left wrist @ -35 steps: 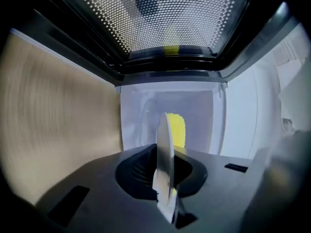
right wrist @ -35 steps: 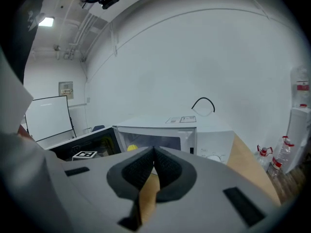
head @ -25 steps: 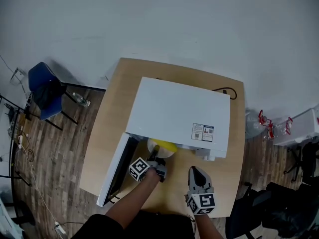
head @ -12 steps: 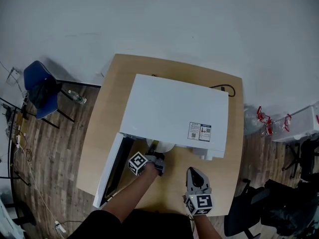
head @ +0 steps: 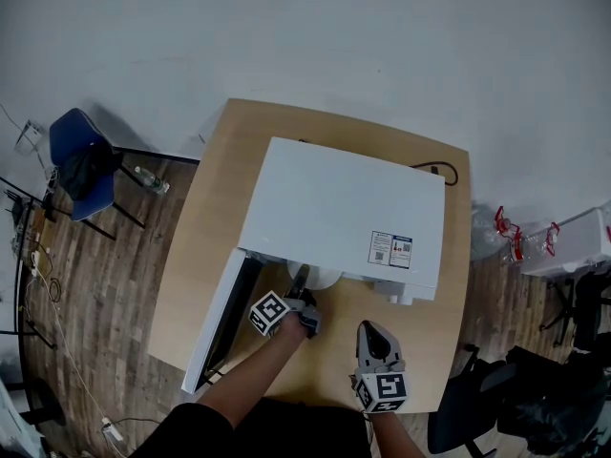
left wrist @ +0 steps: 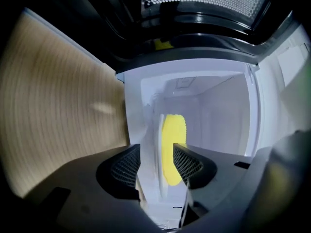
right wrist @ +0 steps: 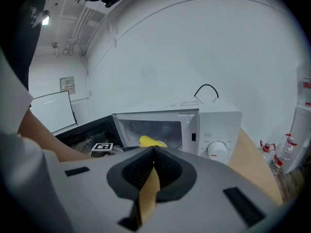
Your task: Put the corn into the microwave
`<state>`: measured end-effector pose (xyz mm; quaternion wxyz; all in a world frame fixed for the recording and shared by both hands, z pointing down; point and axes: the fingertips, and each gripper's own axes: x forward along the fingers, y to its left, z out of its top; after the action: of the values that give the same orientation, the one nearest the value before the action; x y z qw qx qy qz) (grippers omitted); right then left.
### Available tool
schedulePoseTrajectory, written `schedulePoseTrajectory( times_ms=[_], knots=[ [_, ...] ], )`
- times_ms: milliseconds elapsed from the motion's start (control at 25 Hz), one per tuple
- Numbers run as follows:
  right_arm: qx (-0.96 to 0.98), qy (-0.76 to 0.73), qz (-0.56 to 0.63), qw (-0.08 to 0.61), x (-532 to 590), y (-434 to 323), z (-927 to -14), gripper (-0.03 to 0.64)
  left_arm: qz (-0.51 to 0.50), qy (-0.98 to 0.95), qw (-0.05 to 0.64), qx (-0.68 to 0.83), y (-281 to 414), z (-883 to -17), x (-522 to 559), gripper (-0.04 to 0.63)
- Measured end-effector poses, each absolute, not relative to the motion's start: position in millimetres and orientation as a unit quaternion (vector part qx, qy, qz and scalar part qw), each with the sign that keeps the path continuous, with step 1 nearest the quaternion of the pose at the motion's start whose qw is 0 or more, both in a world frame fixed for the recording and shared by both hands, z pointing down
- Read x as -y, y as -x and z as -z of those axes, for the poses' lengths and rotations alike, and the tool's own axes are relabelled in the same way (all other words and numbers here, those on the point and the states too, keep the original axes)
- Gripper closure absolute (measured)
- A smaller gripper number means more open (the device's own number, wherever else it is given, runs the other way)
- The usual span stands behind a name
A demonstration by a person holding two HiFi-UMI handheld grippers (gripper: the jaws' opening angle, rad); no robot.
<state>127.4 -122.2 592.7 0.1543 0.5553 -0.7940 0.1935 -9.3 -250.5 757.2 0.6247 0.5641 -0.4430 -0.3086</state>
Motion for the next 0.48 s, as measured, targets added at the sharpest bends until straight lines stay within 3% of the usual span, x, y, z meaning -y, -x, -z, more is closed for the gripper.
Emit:
schedulePoseTrajectory(
  times_ms=[320,480],
  knots=[
    [0.804,-0.545,-0.172,0.164,109,-112,-587,0.557,0.291,-0.564,0.652,0.416,5,-760,207,0.415],
    [0.800,-0.551,-0.172,0.162,104,-113,-587,0.557,0.281,-0.577,0.649,0.408,-3,-757,203,0.487]
  ],
)
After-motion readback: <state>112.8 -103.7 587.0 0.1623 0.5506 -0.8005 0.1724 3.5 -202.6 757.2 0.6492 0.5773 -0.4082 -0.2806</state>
